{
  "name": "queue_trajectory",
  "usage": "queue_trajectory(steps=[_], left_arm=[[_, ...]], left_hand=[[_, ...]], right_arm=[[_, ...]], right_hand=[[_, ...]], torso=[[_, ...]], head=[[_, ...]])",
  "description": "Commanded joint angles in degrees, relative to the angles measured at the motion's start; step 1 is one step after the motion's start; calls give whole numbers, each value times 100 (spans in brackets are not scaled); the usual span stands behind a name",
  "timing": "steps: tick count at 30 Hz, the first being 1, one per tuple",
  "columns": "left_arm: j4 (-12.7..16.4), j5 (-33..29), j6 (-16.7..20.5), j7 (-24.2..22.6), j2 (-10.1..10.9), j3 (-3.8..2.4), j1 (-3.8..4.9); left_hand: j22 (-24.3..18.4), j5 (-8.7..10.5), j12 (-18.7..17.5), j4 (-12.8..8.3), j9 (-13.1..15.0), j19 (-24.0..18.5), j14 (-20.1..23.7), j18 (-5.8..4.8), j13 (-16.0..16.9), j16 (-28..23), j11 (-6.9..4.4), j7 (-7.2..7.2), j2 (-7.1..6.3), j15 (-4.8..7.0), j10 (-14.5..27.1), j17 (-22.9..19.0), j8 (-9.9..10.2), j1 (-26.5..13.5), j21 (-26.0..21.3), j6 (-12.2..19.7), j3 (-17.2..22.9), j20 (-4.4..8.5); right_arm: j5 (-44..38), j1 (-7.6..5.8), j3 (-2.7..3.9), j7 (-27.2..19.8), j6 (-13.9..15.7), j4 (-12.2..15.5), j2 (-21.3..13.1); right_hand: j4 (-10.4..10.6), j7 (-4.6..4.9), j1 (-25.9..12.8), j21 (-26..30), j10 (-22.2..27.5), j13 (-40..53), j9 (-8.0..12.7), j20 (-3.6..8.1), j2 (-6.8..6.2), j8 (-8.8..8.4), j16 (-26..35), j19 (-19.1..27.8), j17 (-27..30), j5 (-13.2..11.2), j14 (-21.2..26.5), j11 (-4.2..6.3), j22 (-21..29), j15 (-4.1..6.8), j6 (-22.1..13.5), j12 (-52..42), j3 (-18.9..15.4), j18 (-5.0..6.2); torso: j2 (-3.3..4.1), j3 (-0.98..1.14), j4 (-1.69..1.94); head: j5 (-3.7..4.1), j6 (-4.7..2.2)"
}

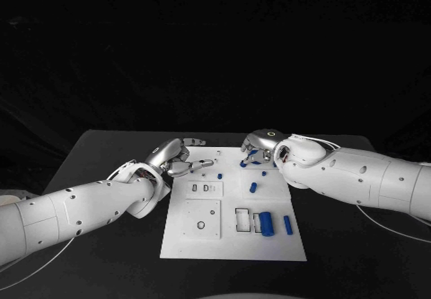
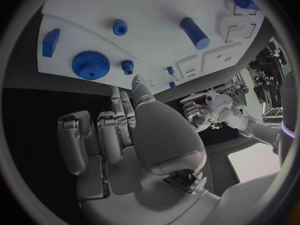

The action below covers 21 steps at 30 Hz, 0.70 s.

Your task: Assemble the parts on the task board

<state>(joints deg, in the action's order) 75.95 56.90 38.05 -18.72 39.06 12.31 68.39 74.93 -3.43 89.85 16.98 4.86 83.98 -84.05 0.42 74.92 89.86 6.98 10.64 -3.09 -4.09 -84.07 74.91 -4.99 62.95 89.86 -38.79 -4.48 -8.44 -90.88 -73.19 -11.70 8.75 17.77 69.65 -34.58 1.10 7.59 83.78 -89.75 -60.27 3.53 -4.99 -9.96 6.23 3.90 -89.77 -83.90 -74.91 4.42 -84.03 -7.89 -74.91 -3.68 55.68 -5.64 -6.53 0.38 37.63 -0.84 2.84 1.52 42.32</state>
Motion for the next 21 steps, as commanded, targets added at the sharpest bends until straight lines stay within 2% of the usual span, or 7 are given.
queue_trajectory(steps=[1,7,13,18,21], left_arm=[[15,26,34,-51,-3,-6,9],[30,26,44,-54,14,-6,9],[21,19,60,-134,22,-6,9],[23,16,74,-173,28,-6,9],[29,15,105,-220,36,-6,10]], left_hand=[[1507,20,15,-12,3,602,-595,-42,1508,14,41,57,57,-38,-593,1509,22,-11,14,-59,-20,-33],[1507,22,15,-12,17,602,-595,-42,1508,14,52,64,73,-53,-593,1509,6,-10,14,-180,-19,-52],[1507,22,15,-17,15,602,-595,-42,1508,14,59,70,90,-63,-593,1509,11,6,14,-182,-15,-66],[1507,22,15,-19,21,602,-595,-42,1508,14,63,72,104,-70,-593,1509,8,23,14,-233,-11,-76],[1507,24,15,-19,33,602,-595,-42,1508,14,66,71,121,-76,-593,1509,-7,38,14,-333,-11,-90]], right_arm=[[-241,6,5,147,-201,-4,13],[-251,8,6,217,-339,-13,49],[-255,25,7,271,-473,-64,122],[-256,52,7,313,-537,-128,181],[-256,59,7,325,-594,-175,222]], right_hand=[[1,9,-29,-25,-116,8,9,-28,11,28,-23,-610,-1509,-32,-597,26,-1509,-20,86,31,64,-38],[-1,20,-27,-25,-195,4,12,-8,25,39,-23,-610,-1509,-30,-597,62,-1509,6,179,56,109,-38],[-9,28,-13,-25,-199,-1,22,25,39,28,-23,-610,-1509,-39,-597,116,-1509,49,220,106,153,-38],[-12,40,-5,-25,-203,-1,31,45,48,16,-23,-610,-1509,-44,-597,139,-1509,72,223,129,176,-38],[-19,41,6,-25,-208,-1,35,56,49,9,-23,-610,-1509,-45,-597,149,-1509,82,224,139,189,-38]], torso=[[-4,-3,9],[-12,-3,-4],[-15,-2,1],[-11,-4,4],[-13,-5,0]], head=[[-5,4],[-27,55],[3,85],[37,73],[41,101]])
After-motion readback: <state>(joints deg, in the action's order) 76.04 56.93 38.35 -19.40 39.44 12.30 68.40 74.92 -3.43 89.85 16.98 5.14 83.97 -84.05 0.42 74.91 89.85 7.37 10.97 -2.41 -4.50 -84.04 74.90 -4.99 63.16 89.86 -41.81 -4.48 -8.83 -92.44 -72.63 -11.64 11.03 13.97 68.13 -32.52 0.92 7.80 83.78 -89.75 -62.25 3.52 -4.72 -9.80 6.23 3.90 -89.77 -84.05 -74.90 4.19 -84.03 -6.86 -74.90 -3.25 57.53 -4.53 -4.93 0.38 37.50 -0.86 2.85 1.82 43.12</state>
